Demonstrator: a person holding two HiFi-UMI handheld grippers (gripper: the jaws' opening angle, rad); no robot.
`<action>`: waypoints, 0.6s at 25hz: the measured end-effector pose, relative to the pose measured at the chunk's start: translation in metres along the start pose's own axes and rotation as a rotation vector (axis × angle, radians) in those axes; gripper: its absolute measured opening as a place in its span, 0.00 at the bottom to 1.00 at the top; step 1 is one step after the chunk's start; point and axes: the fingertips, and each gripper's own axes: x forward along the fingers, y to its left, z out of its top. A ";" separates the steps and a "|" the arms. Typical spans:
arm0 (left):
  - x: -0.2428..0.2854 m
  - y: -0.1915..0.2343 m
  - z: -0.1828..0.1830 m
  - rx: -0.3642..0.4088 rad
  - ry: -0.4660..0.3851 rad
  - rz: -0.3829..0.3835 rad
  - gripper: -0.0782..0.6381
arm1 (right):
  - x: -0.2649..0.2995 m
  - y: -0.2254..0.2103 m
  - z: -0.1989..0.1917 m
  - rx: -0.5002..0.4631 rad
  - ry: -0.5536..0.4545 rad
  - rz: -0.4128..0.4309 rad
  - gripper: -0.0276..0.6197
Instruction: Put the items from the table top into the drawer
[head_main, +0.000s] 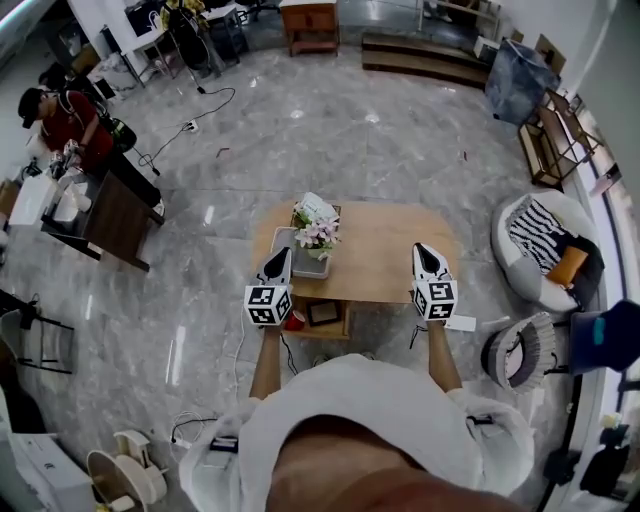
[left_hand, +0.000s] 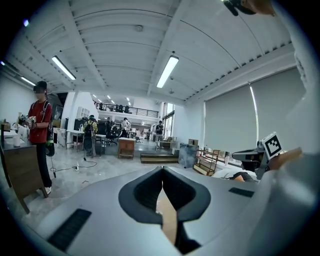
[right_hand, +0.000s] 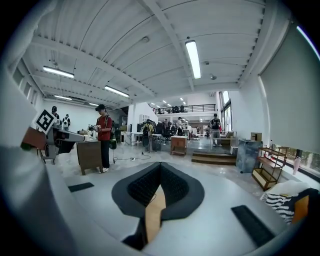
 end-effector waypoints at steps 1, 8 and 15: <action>0.000 0.000 0.003 0.001 -0.006 0.000 0.13 | -0.003 -0.001 0.001 0.002 -0.003 -0.005 0.08; -0.009 0.017 0.019 0.031 -0.029 0.015 0.13 | -0.006 0.005 0.010 0.005 -0.034 -0.009 0.08; -0.012 0.015 0.029 0.025 -0.051 0.011 0.13 | 0.001 0.015 0.012 -0.007 -0.028 0.007 0.08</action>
